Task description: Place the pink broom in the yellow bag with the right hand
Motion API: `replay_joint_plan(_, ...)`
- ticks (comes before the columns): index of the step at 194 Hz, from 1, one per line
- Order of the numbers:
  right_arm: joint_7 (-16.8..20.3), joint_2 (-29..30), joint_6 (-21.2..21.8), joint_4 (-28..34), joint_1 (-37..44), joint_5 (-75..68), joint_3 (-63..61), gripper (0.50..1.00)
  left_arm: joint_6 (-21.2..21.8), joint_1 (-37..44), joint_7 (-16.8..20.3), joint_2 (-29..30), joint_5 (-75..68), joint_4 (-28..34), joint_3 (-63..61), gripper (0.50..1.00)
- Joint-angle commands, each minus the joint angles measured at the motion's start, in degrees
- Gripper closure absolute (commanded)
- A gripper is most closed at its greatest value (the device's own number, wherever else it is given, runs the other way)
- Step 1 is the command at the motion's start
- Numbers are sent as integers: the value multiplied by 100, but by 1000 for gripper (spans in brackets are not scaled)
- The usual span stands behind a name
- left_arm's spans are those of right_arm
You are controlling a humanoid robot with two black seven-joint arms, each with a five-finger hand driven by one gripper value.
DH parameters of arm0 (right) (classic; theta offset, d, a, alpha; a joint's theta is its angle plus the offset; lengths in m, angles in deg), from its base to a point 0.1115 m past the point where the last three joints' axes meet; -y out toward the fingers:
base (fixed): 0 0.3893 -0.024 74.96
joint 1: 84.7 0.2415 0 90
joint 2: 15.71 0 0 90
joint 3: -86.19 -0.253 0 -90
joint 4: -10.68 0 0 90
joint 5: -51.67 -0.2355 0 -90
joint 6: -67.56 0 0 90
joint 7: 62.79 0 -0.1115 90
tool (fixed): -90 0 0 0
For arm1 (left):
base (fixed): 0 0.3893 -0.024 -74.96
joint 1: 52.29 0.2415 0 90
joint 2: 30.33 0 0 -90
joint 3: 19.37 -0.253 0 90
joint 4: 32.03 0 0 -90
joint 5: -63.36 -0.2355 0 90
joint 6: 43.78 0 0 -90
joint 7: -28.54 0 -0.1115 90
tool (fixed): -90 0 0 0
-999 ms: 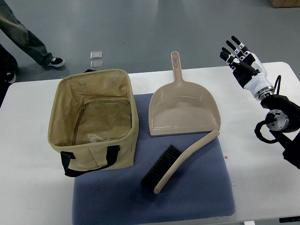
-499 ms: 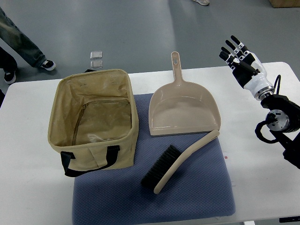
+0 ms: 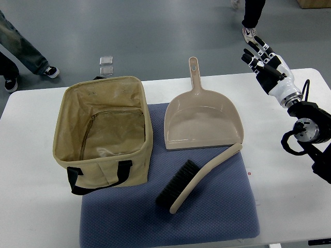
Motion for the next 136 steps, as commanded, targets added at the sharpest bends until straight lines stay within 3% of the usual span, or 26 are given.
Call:
replay_joint_plan(1, -1, 5, 4, 0, 57, 25, 0, 572, 2, -3, 0, 0, 0, 1, 0, 500)
replay_joint_plan(39, 8, -3, 31, 9, 83, 86, 18, 572, 2, 6, 0, 0, 0, -8, 0, 500)
replay_joint_plan(101, 26, -91, 549, 9, 373, 192, 123, 572, 2, 6, 0, 0, 0, 1, 0, 500)
replay_joint_plan(136, 8, -205, 1006, 35, 453, 1009, 176, 572, -6, -3, 0, 0, 0, 1, 0, 500)
